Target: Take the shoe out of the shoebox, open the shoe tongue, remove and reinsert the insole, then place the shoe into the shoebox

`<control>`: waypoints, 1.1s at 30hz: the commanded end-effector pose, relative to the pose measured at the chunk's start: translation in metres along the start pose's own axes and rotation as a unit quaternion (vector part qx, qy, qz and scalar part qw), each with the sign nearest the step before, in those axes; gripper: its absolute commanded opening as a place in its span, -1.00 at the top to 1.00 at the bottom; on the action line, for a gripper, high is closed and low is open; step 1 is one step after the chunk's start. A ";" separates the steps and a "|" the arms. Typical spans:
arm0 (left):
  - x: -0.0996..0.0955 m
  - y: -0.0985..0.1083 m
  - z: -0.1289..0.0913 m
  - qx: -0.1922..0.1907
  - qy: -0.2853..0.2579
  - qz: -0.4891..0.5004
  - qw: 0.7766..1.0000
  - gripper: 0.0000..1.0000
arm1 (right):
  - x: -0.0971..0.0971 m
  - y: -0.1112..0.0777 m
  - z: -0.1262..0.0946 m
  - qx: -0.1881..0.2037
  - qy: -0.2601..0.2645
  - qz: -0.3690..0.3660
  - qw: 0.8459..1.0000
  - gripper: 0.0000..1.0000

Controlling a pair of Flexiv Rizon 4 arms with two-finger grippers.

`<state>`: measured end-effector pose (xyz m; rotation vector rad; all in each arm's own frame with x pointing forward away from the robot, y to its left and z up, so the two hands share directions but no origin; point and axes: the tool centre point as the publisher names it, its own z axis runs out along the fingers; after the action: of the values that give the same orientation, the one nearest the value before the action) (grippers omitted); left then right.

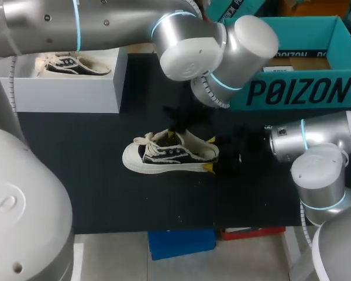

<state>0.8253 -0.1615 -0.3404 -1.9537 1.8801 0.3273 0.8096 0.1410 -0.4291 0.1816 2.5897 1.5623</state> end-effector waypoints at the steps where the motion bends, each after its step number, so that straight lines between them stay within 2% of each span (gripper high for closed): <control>1: -0.020 0.001 -0.005 0.007 0.026 -0.010 1.000 1.00 | 0.002 -0.004 0.003 0.001 -0.001 0.000 1.000 1.00; 11: -0.043 -0.006 0.001 0.011 0.038 -0.037 0.999 1.00 | 0.002 -0.004 0.003 0.001 -0.001 0.000 1.000 1.00; 19: -0.059 -0.007 0.017 0.012 0.035 -0.054 0.998 1.00 | 0.002 -0.004 0.003 0.001 -0.001 0.000 1.000 1.00; 20: -0.061 -0.007 0.019 0.012 0.035 -0.055 0.998 0.42 | 0.002 -0.004 0.003 0.001 -0.001 0.000 1.000 1.00; 21: -0.063 -0.007 0.020 0.012 0.037 -0.057 0.998 -0.37 | 0.002 -0.004 0.003 0.001 -0.001 0.000 1.000 1.00; 22: -0.066 -0.008 0.021 0.013 0.040 -0.059 0.997 -0.89 | 0.002 -0.004 0.003 0.001 -0.001 0.000 1.000 1.00; 23: -0.068 -0.008 0.022 0.012 0.041 -0.060 0.997 -0.99 | 0.002 -0.004 0.003 0.001 -0.001 0.000 1.000 1.00; 33: -0.095 -0.008 0.029 0.010 0.055 -0.076 0.996 -1.00 | 0.002 -0.004 0.003 0.001 -0.001 0.000 1.000 1.00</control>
<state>0.8318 -0.0753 -0.3254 -2.0984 1.7458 0.2270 0.8097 0.1414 -0.4290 0.1810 2.5897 1.5626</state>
